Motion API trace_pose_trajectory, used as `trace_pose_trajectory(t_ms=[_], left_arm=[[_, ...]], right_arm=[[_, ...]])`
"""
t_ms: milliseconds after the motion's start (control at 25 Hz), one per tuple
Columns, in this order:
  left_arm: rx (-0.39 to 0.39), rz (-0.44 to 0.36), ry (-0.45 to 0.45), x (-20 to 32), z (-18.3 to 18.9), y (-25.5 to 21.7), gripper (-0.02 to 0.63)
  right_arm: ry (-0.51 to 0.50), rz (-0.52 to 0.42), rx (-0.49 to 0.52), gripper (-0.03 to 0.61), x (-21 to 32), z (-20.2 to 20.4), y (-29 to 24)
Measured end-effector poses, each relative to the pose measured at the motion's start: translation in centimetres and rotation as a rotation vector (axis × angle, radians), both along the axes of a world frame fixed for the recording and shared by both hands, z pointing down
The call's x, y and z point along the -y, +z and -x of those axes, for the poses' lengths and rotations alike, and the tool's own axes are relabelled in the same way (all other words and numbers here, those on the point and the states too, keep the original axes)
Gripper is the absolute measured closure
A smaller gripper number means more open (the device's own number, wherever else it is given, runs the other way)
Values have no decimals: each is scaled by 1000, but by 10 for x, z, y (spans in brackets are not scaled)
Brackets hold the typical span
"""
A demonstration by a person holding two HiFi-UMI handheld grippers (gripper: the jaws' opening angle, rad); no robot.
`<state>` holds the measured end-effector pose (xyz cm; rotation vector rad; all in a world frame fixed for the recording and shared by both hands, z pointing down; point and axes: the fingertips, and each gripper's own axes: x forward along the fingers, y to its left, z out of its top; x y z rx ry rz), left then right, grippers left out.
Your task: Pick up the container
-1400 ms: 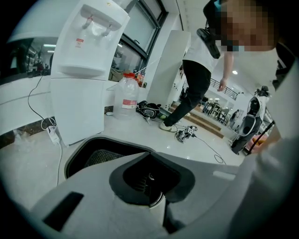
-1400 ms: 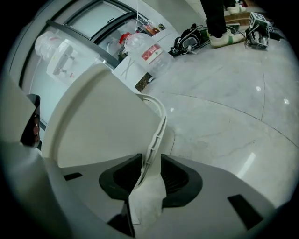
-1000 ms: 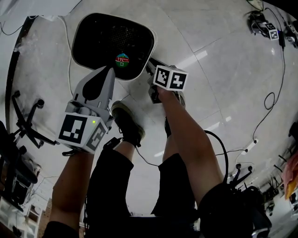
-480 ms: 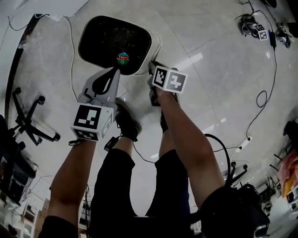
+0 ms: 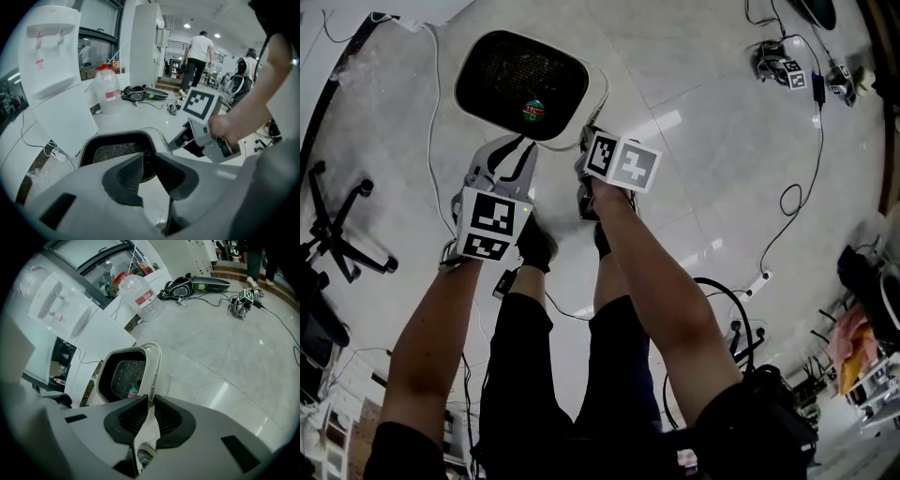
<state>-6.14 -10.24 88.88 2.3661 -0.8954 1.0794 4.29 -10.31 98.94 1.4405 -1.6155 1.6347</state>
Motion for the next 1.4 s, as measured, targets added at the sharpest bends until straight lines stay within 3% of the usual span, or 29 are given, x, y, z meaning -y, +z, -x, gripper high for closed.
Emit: trace_pose_trajectory(t_ms=[160,280,480,560,800,1040,1320,1400], left_arm=[[6,86,46,-14,-7,22,475],[11,113,97,-20,-15,34,463],[147,97,381,-42,-38,69,419],[178,85,434,-42,-47,81,417],[165,113,414,-37,-65,94,428],[114,165,391,-35,-70,87,543],[35,178,341,-32,-61,64,543],[10,172,329,-29,-56,54,543]], right_arm=[[9,25,1,552,-2,0,-14],[5,25,16,554,3,3,-22],[-2,31,38,554,5,6,-30],[-6,33,46,554,6,7,-32],[-6,30,69,554,8,10,-37],[-72,3,97,552,13,12,-47],[-152,-88,175,551,27,11,-70],[-132,-117,229,500,38,10,-76]])
